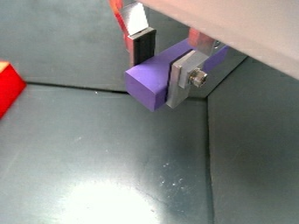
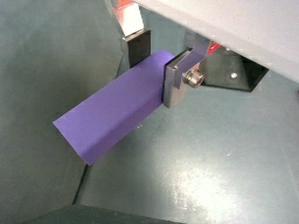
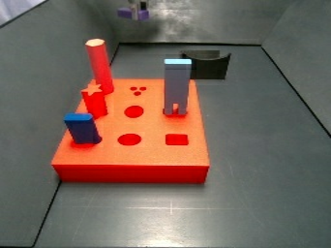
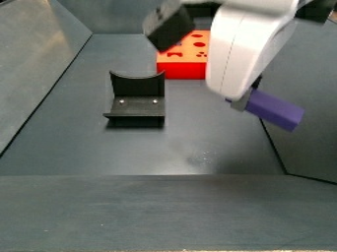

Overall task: Pick up the rectangle object. Move up. Place the rectangle object on the fixture. Regrasp the rectangle object. Move to above the board. Insert the rectangle object.
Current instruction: Place the rectangle object on the fixture.

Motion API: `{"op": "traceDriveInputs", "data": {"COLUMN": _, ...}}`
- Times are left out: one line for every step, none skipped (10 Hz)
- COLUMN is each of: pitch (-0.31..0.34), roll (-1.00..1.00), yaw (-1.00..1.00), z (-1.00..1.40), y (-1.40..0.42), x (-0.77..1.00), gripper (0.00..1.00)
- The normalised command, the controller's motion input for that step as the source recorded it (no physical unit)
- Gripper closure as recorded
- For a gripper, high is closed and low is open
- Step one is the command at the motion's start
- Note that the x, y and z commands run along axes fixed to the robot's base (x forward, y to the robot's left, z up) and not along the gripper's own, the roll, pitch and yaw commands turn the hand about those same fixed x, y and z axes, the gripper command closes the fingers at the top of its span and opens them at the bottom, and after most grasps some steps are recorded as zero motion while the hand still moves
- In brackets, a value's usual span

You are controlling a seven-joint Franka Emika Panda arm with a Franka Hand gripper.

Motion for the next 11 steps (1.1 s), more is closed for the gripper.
{"op": "traceDriveInputs", "data": {"pitch": 0.095, "roll": 0.13, "yaw": 0.03, "z": 1.00, "y": -0.01, "x": -0.04, "gripper": 1.00}}
{"op": "traceDriveInputs", "data": {"pitch": 0.094, "roll": 0.12, "yaw": 0.03, "z": 0.85, "y": -0.01, "x": -0.03, "gripper": 1.00}}
{"op": "traceDriveInputs", "data": {"pitch": 0.091, "roll": 0.11, "yaw": 0.03, "z": 0.76, "y": -0.01, "x": -0.03, "gripper": 1.00}}
{"op": "traceDriveInputs", "data": {"pitch": 0.093, "roll": 0.10, "yaw": 0.03, "z": 0.59, "y": -0.01, "x": -0.02, "gripper": 1.00}}
{"op": "traceDriveInputs", "data": {"pitch": 0.098, "roll": 0.09, "yaw": 0.03, "z": 0.42, "y": 0.00, "x": -0.01, "gripper": 1.00}}
{"op": "traceDriveInputs", "data": {"pitch": 0.105, "roll": 0.09, "yaw": 0.03, "z": 0.28, "y": 0.00, "x": -0.01, "gripper": 1.00}}
{"op": "traceDriveInputs", "data": {"pitch": 0.041, "roll": 0.05, "yaw": -1.00, "z": -0.15, "y": -0.84, "x": 1.00, "gripper": 1.00}}
{"op": "traceDriveInputs", "data": {"pitch": 0.042, "roll": 0.04, "yaw": -1.00, "z": -0.19, "y": -0.83, "x": 1.00, "gripper": 1.00}}
{"op": "traceDriveInputs", "data": {"pitch": 0.042, "roll": 0.05, "yaw": -1.00, "z": -0.19, "y": -0.80, "x": 1.00, "gripper": 1.00}}
{"op": "traceDriveInputs", "data": {"pitch": 0.039, "roll": 0.04, "yaw": -1.00, "z": -0.15, "y": -0.67, "x": 1.00, "gripper": 1.00}}
{"op": "traceDriveInputs", "data": {"pitch": 0.042, "roll": 0.04, "yaw": -1.00, "z": -0.15, "y": -0.61, "x": 1.00, "gripper": 1.00}}
